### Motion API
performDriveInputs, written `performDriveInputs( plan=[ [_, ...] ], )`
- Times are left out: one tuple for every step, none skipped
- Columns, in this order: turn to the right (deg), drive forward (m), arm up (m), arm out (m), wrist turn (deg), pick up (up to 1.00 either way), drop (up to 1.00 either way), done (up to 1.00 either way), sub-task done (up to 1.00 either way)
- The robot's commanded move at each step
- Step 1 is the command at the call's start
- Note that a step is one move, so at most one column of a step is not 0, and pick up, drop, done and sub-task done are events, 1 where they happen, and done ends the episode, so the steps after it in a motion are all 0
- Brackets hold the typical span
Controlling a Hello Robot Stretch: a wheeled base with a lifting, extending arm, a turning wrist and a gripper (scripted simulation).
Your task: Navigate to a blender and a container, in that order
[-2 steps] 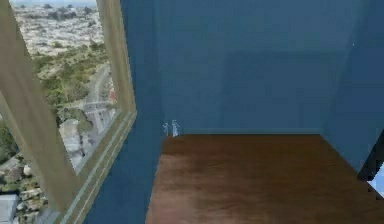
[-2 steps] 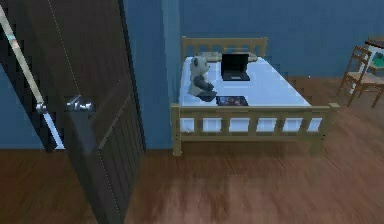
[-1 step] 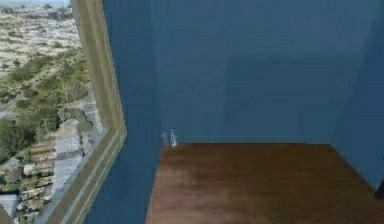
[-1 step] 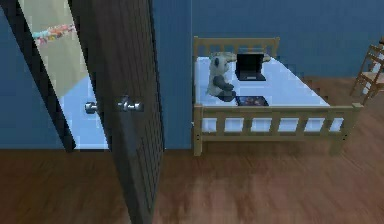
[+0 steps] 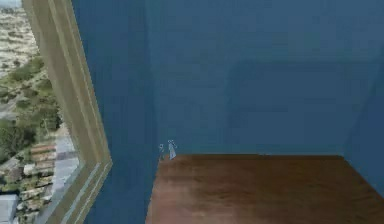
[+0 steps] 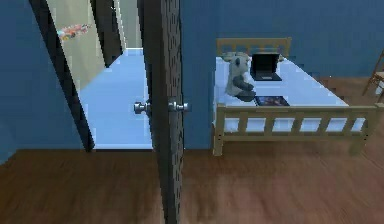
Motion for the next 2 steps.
performDriveInputs(
  plan=[
    [45.0, 0.00, 0.00, 0.00, 0.0, 0.00, 0.00, 0.00, 0.00],
    [45.0, 0.00, 0.00, 0.00, 0.0, 0.00, 0.00, 0.00, 0.00]
  ],
)
